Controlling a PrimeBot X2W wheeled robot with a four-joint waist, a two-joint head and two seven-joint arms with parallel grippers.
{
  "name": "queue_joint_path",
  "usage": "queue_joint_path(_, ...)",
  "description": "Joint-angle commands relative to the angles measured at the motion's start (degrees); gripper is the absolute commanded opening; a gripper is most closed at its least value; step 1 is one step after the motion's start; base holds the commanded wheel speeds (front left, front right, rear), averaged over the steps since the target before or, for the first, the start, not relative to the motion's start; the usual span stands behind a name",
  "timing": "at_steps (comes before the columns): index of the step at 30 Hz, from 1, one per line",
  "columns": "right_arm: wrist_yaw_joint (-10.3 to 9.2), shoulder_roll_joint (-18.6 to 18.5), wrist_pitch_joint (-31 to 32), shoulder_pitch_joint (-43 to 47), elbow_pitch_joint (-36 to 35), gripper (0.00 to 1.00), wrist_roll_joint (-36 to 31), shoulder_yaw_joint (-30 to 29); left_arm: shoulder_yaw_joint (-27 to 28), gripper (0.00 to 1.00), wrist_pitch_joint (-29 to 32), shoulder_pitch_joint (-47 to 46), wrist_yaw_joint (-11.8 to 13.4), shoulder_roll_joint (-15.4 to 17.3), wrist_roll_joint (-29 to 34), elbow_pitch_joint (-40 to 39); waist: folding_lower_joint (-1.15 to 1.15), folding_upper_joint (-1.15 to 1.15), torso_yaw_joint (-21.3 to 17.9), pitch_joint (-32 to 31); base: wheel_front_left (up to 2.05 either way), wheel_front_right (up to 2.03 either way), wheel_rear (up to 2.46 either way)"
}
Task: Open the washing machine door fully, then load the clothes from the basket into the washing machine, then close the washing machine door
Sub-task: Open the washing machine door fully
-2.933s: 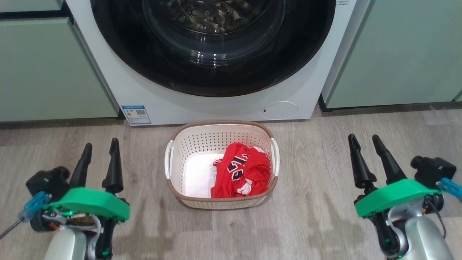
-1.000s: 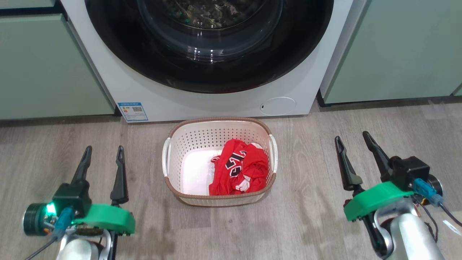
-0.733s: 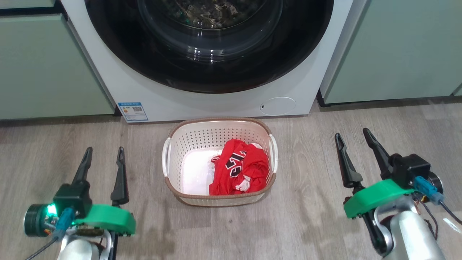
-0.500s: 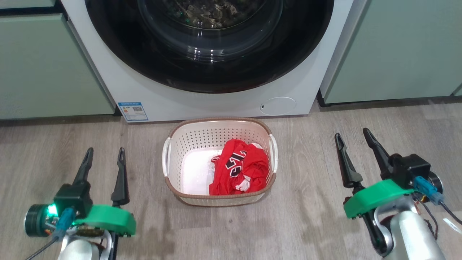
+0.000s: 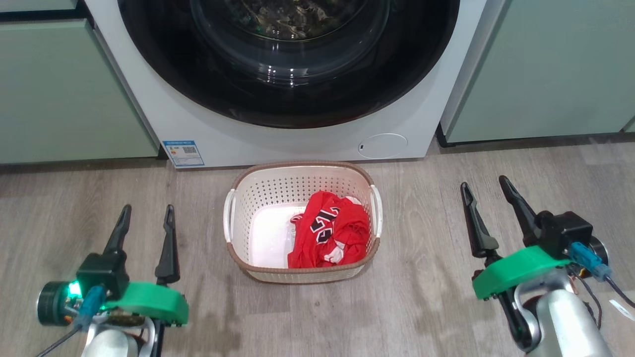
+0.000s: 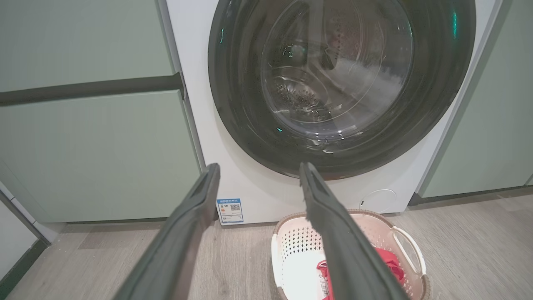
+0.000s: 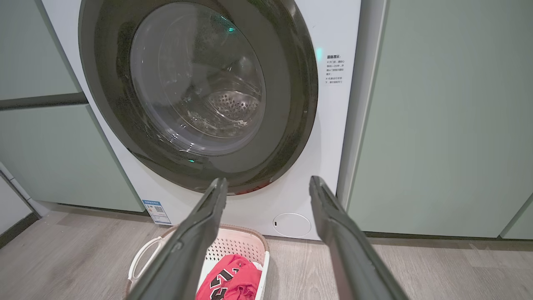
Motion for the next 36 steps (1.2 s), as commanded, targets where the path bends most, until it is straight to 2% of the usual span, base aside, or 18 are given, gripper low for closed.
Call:
queue_joint_path(1, -0.01, 0.1, -0.7, -2.1, -1.8, 1.00, 0.4, 1.3, 2.1, 1.00, -0.7, -2.1, -0.5, 0.7, 0.2, -1.9, 0.00, 0.00, 0.0, 0.0, 0.00, 0.00, 0.00)
queue_joint_path(11, -0.01, 0.1, -0.7, -2.2, -1.8, 1.00, 0.6, 1.0, 2.2, 1.00, -0.7, -2.2, -0.5, 0.6, 0.8, -2.2, 0.00, 0.00, -0.2, 0.2, 0.60, 0.60, -1.21)
queue_joint_path(36, -0.01, 0.1, -1.2, -2.1, -1.8, 1.00, 1.3, 0.5, 2.3, 1.00, -0.7, -2.3, -2.0, 0.1, 1.0, -2.8, 0.00, 0.00, -1.0, 0.6, 1.13, 1.13, -2.26)
